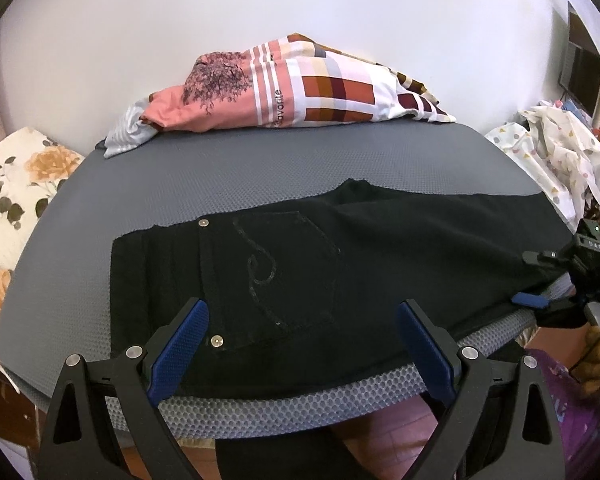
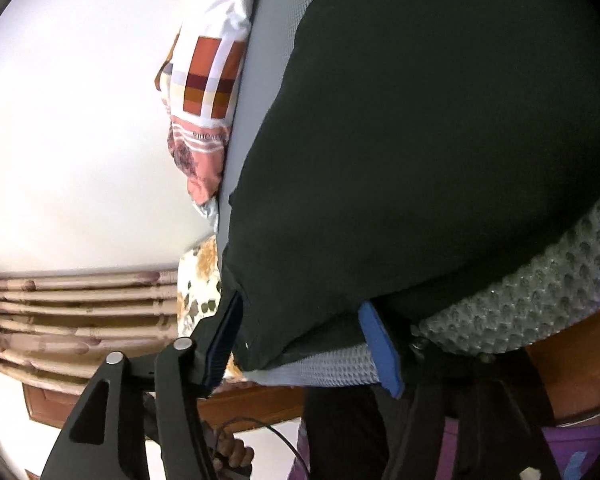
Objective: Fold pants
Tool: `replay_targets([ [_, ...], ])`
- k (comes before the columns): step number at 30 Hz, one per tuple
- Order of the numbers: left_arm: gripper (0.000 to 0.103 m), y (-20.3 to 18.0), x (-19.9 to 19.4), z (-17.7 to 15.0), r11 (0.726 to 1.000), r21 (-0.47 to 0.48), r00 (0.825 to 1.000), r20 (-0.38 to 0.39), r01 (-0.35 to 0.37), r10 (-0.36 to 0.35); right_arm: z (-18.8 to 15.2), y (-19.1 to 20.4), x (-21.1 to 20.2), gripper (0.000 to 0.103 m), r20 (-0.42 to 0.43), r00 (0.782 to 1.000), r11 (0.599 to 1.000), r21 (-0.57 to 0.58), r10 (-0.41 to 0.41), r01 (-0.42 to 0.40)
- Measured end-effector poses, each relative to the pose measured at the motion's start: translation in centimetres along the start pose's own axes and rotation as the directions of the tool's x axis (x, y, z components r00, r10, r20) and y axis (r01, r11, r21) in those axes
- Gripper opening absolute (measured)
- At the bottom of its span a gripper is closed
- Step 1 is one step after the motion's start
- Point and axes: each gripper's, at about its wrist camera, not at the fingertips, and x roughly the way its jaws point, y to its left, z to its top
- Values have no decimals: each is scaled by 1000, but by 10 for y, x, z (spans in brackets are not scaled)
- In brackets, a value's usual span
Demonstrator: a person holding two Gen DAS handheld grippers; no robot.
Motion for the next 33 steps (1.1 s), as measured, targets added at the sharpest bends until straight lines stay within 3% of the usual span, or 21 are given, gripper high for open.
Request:
replay_targets([
  [3,95,-2,2,-1,1000,11,1000,-6,1,0,-4,3,0,59,3,1000,1000,-12,-3,3],
  [5,95,-5,3,-1,1000,24,1000,-4,-7,7,-6,6,5,44,-1,999,999,-30,-39,39],
  [7,95,-6,3,-2,999,32,1000,-4,-13,13,-5,3,11,12,-24,998,998,-34,-60,59],
  [11,95,-7,4,-3,999,40,1000,-9,-25,26,-8,0,14,7,-39,997,997,-36,-68,66],
  [15,95,-3,3,-2,999,28,1000,-6,-27,27,-17,17,5,6,-48,996,991,-111,-74,68],
  [19,95,-2,7,-2,1000,16,1000,-23,-16,16,-17,-5,13,3,-86,989,992,-57,-121,116],
  [21,95,-3,8,-3,999,27,999,-32,-25,26,-14,-9,15,3,-87,991,994,-39,-105,101],
  [26,95,-7,8,-3,998,45,999,-27,-33,34,-9,-16,10,18,-96,995,999,33,-23,26],
  [28,95,-7,10,-3,997,59,998,-32,-45,46,-11,-12,-1,43,-101,995,999,30,16,-14],
  [31,95,-5,12,-3,997,59,998,-37,-52,55,-9,-2,-37,47,-68,998,998,-67,-2,-3],
  [33,95,-1,14,-4,998,40,998,-45,-46,48,2,-6,-82,47,25,998,992,-111,-61,64],
])
